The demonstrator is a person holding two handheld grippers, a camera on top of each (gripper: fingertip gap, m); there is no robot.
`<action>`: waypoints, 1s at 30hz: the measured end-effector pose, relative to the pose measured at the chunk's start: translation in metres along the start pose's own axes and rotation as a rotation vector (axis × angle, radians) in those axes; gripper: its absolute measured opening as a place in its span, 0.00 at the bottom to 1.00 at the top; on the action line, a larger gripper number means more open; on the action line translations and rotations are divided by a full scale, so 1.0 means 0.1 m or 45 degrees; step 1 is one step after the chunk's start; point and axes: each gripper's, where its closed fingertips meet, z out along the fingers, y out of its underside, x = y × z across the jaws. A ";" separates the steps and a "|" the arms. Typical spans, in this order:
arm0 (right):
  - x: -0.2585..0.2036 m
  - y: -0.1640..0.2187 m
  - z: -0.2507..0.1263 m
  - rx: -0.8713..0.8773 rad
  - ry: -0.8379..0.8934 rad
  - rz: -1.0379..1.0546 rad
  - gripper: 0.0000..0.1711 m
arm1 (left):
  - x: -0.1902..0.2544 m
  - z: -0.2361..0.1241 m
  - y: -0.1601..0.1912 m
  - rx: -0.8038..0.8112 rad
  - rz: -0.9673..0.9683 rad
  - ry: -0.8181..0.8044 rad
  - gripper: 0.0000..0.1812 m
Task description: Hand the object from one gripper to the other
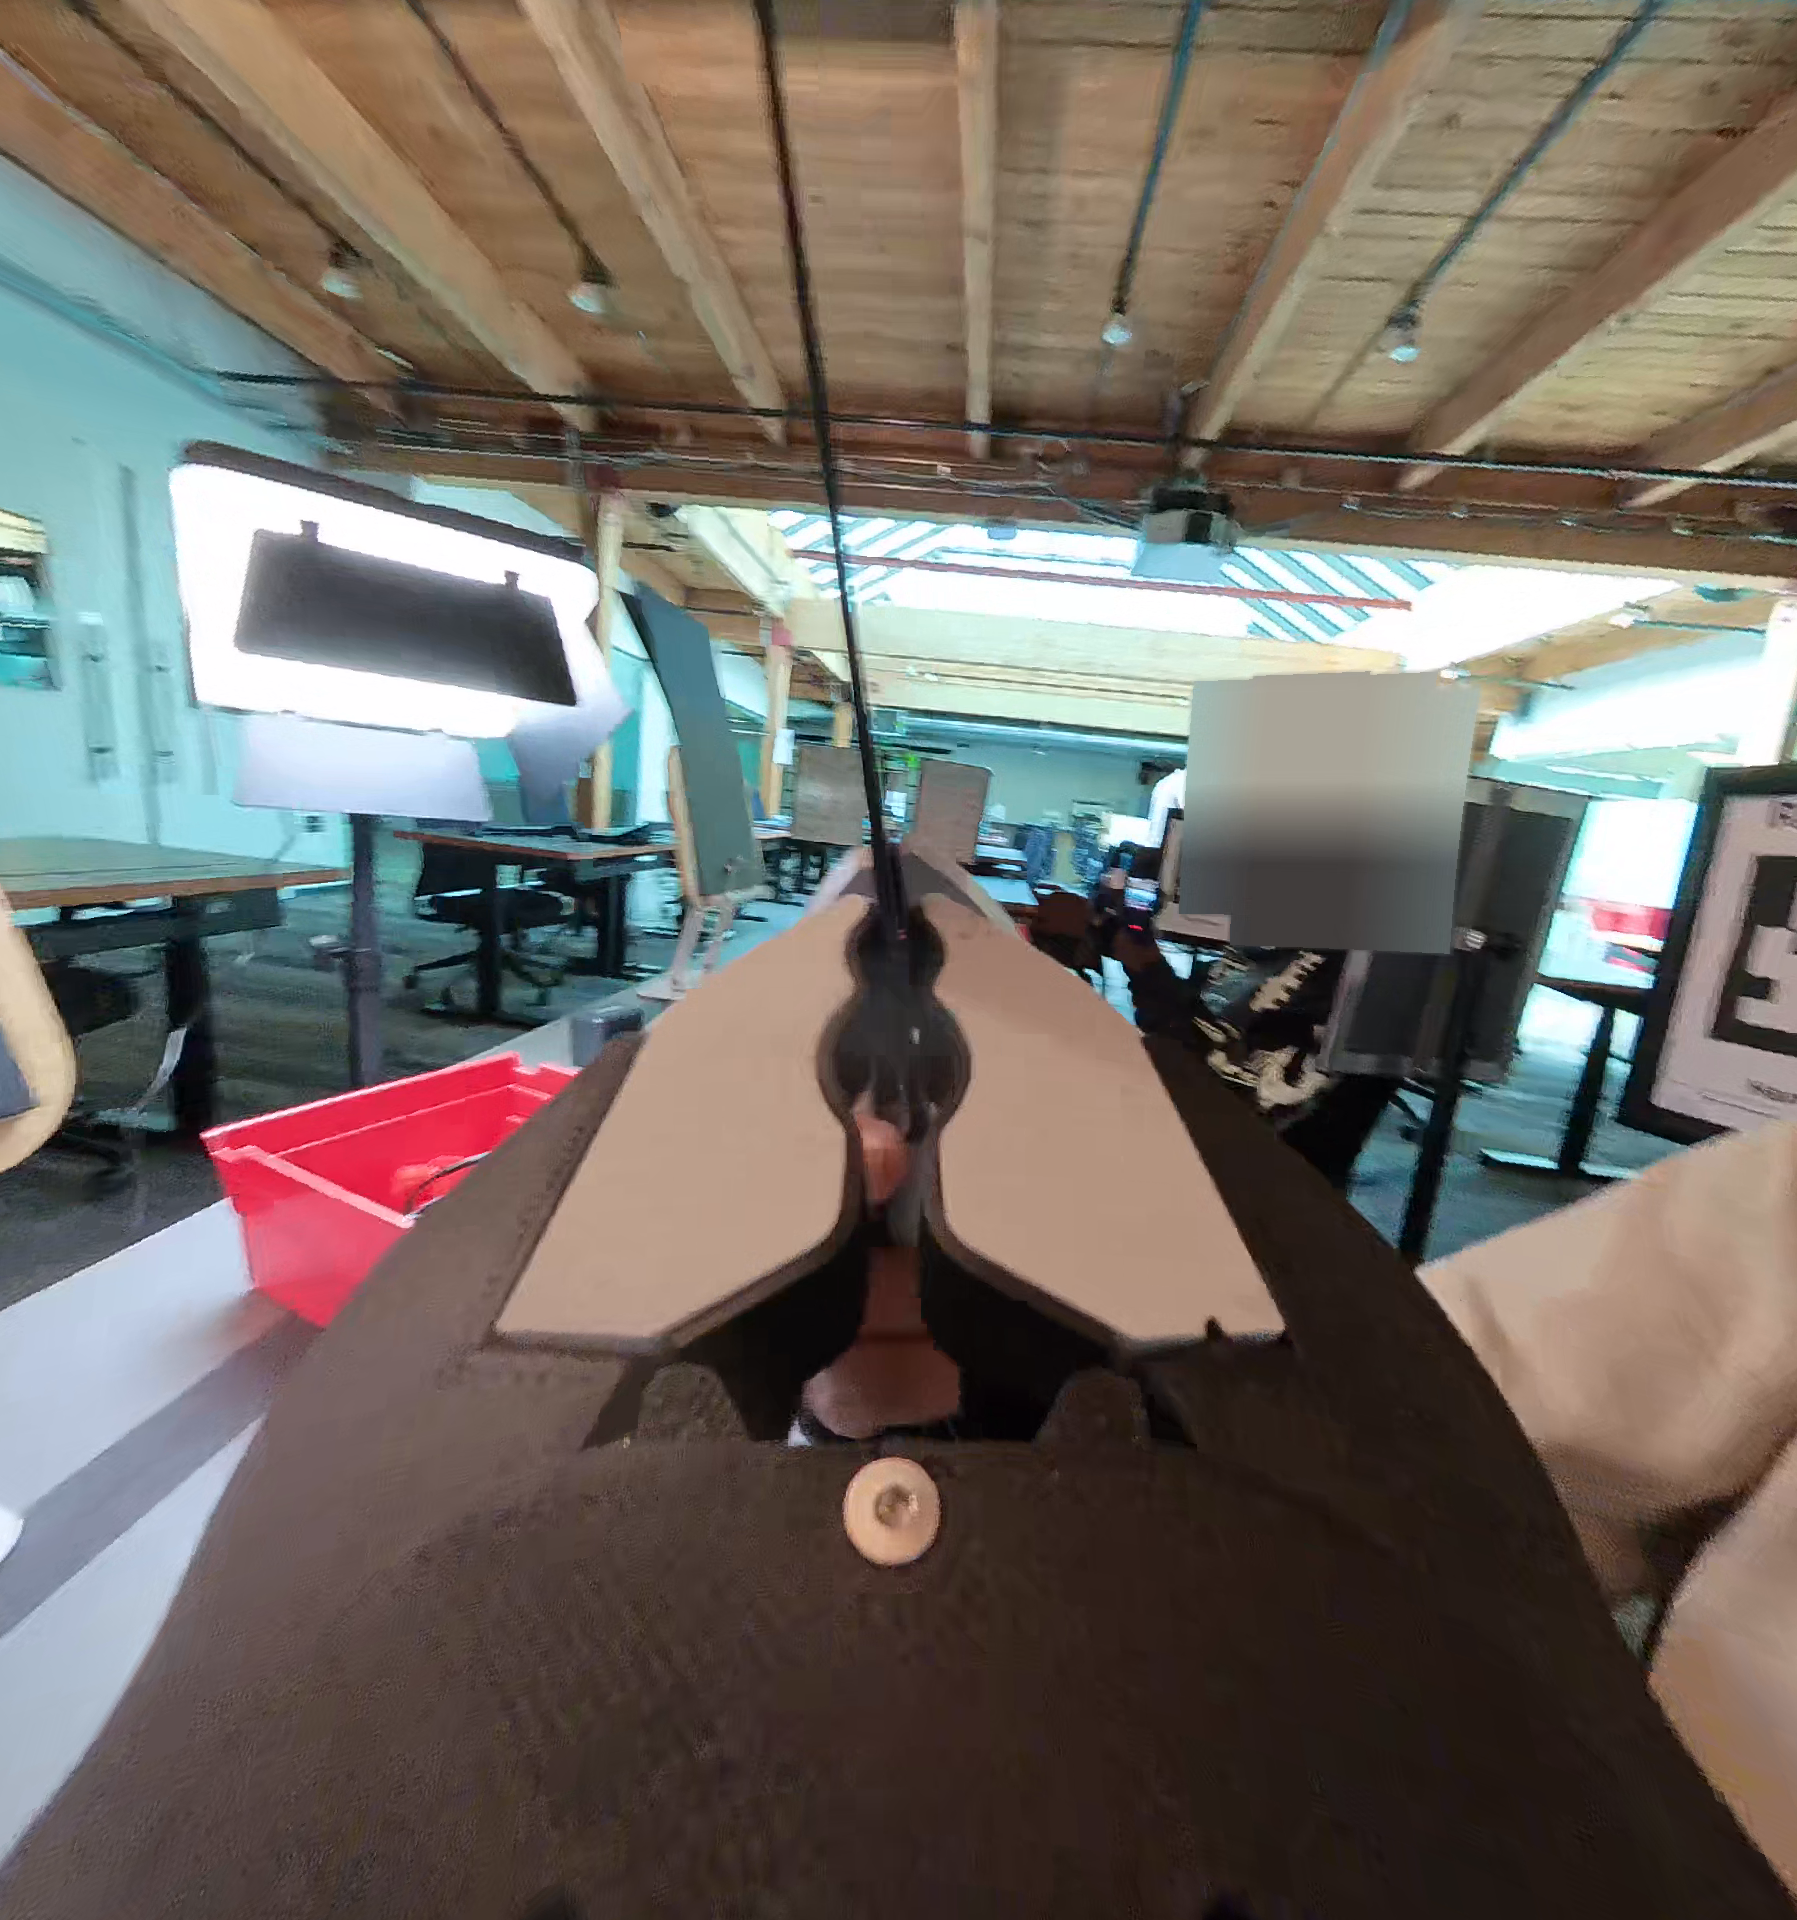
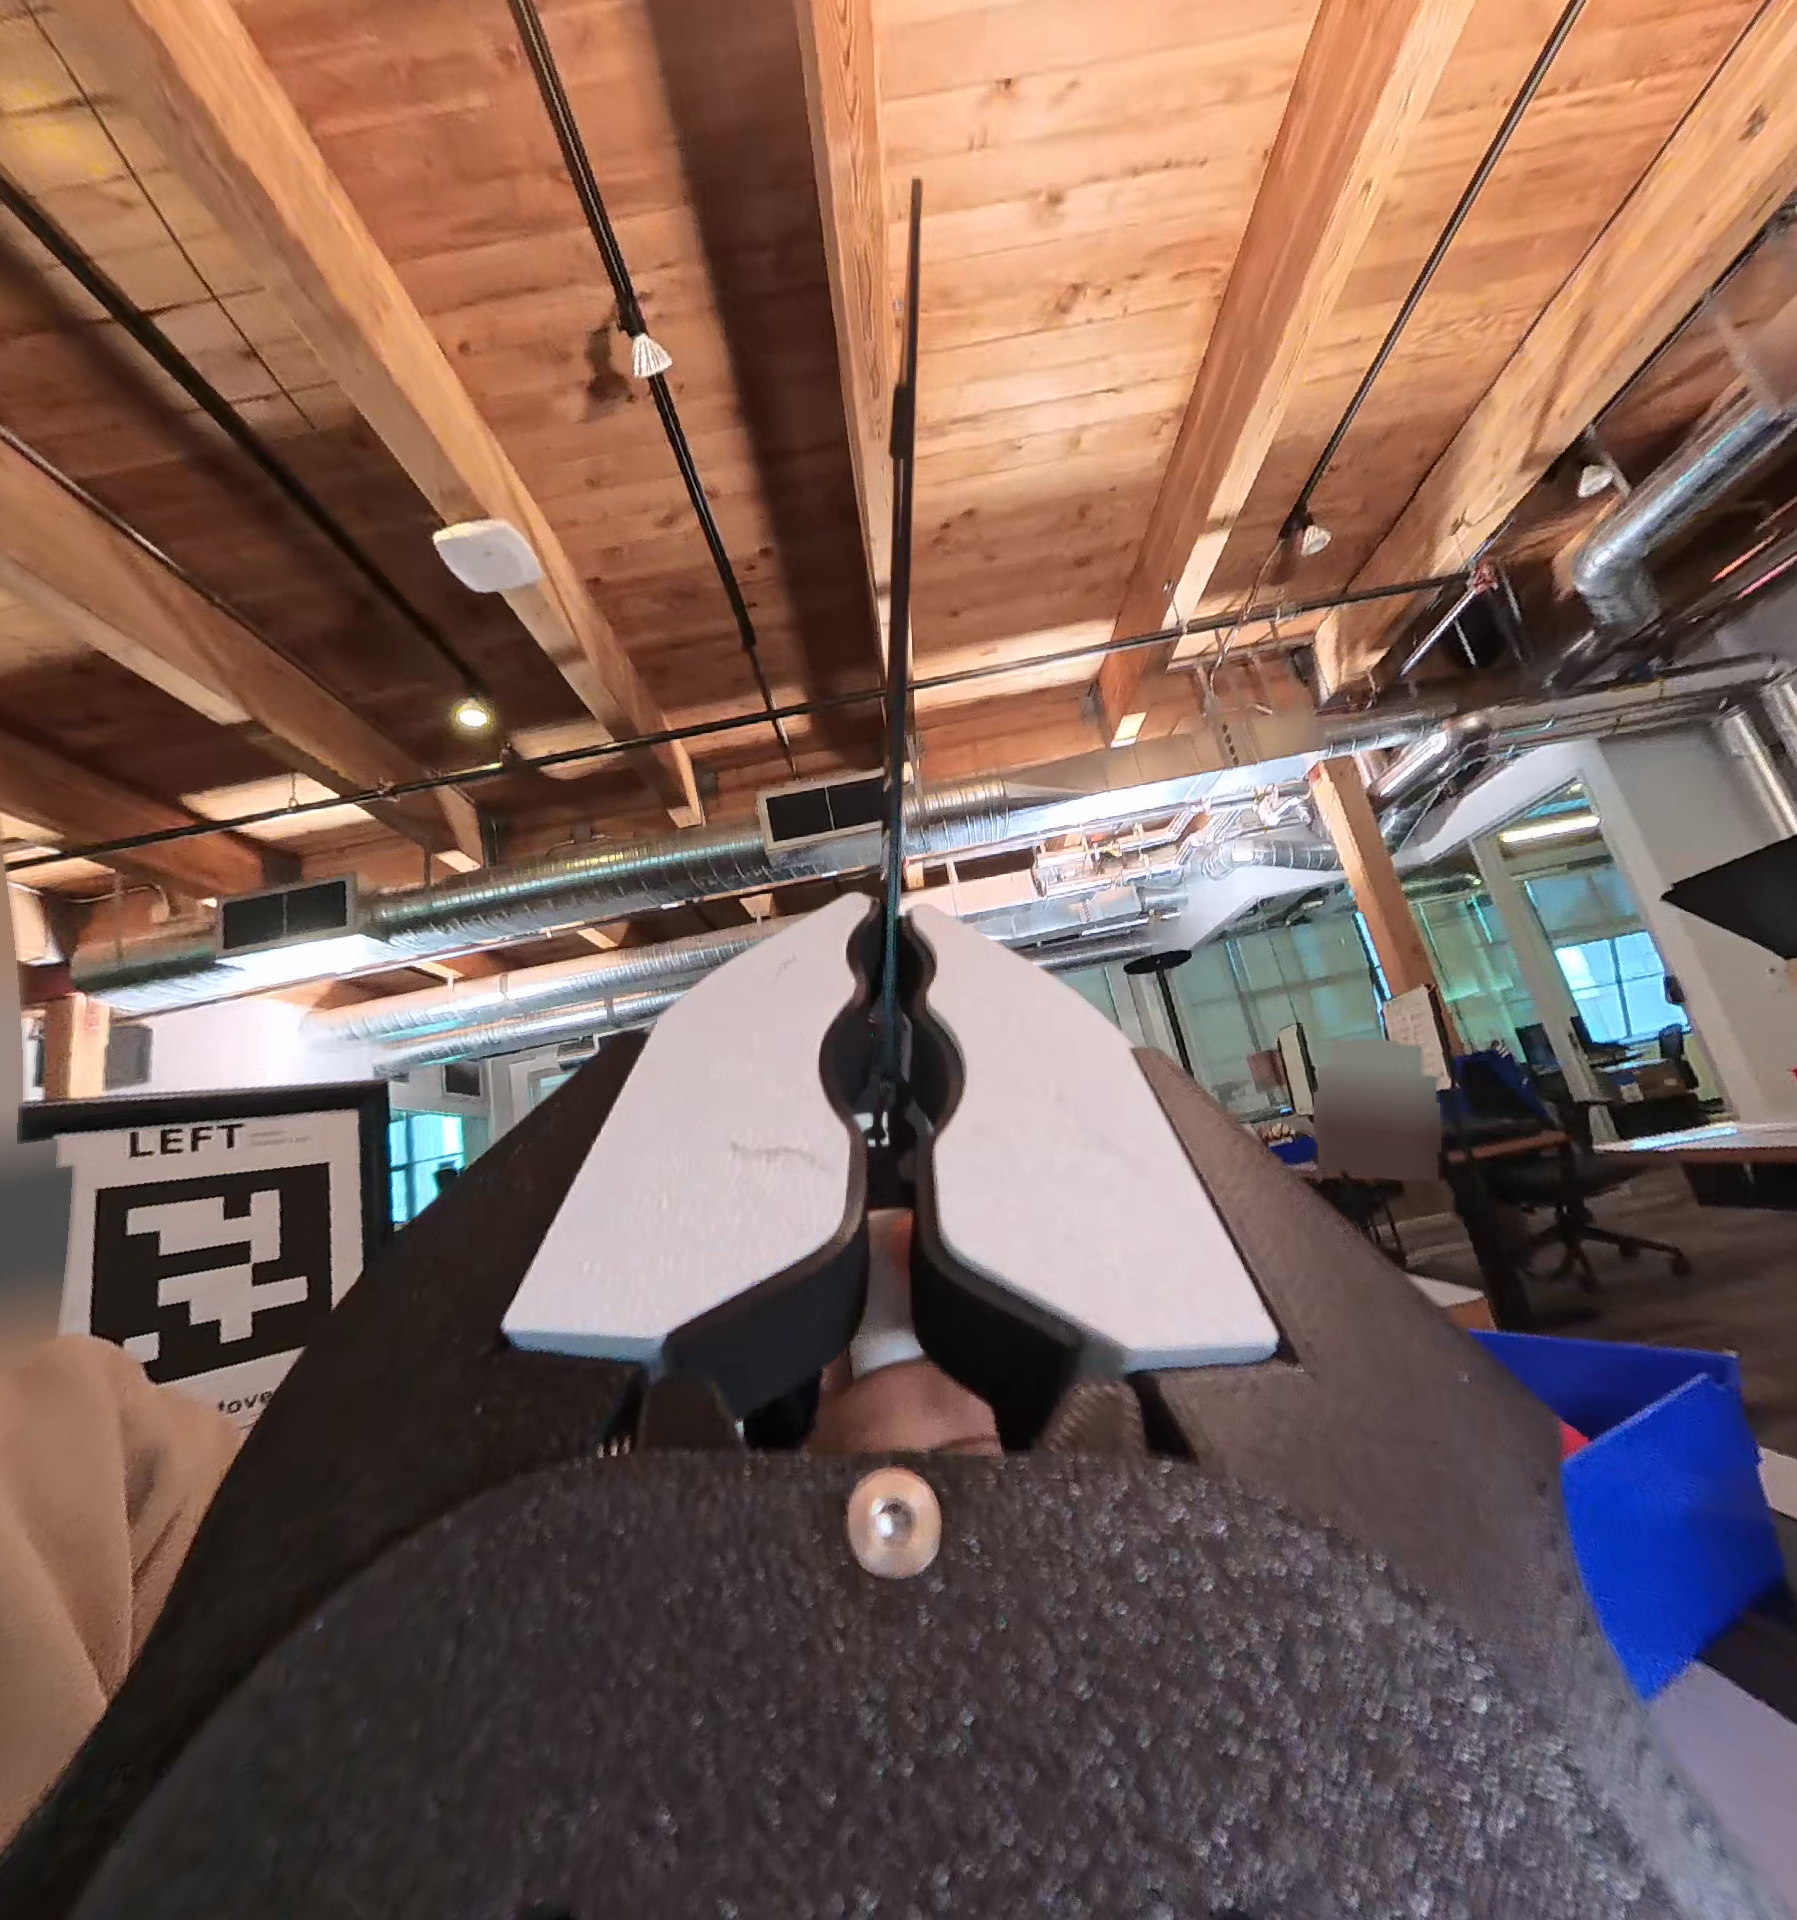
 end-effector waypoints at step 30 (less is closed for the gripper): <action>0.25 0.12 -0.04 -0.236 0.141 0.052 0.11 | -0.34 -0.33 -0.21 0.088 -0.121 -0.089 0.02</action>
